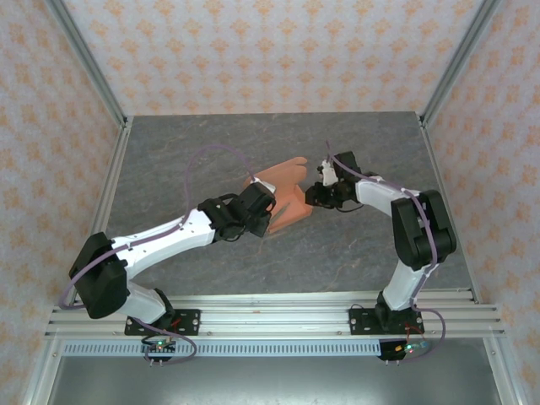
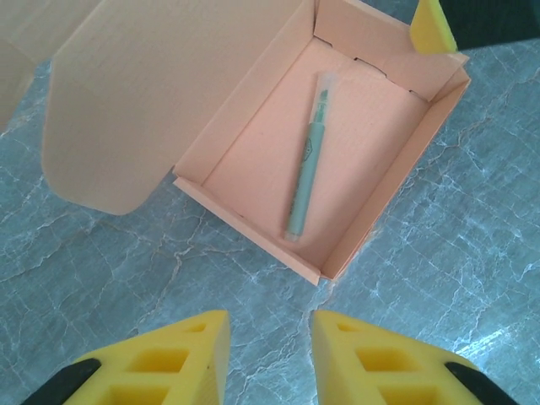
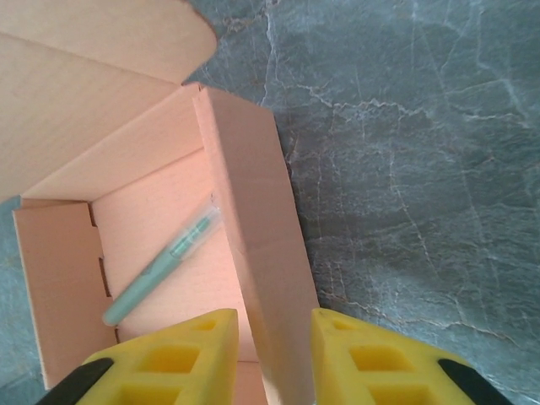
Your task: Fold the paper box
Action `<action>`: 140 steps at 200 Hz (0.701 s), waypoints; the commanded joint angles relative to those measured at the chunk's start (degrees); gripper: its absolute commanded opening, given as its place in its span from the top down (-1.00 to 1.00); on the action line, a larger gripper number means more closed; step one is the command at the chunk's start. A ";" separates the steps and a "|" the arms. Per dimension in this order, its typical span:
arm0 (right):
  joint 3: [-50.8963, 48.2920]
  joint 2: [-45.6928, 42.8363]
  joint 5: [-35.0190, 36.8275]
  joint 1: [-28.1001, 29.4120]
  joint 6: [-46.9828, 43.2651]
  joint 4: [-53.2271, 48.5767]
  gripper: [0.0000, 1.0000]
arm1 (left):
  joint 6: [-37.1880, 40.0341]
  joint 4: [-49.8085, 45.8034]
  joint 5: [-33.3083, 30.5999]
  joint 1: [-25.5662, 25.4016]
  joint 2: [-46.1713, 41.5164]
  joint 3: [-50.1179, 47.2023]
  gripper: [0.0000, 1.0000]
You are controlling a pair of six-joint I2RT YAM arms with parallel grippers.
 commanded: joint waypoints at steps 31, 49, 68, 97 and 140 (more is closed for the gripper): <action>2.37 1.03 2.05 1.09 -3.03 -0.41 0.59 | -0.42 0.77 0.25 0.72 -1.81 0.21 0.37; 2.37 0.90 3.01 1.37 -3.59 -0.70 0.63 | -0.18 0.72 0.48 0.81 -1.64 0.29 0.37; 2.55 0.95 4.44 1.88 -4.19 -1.39 0.65 | 0.07 0.47 0.65 0.91 -1.52 0.29 0.37; 2.64 0.77 6.61 2.61 -4.88 -2.36 0.68 | 0.04 0.39 0.67 0.95 -1.44 0.12 0.37; 2.72 -0.45 14.16 5.18 -5.56 -4.25 0.70 | -0.16 0.22 0.52 1.21 -1.71 -0.48 0.37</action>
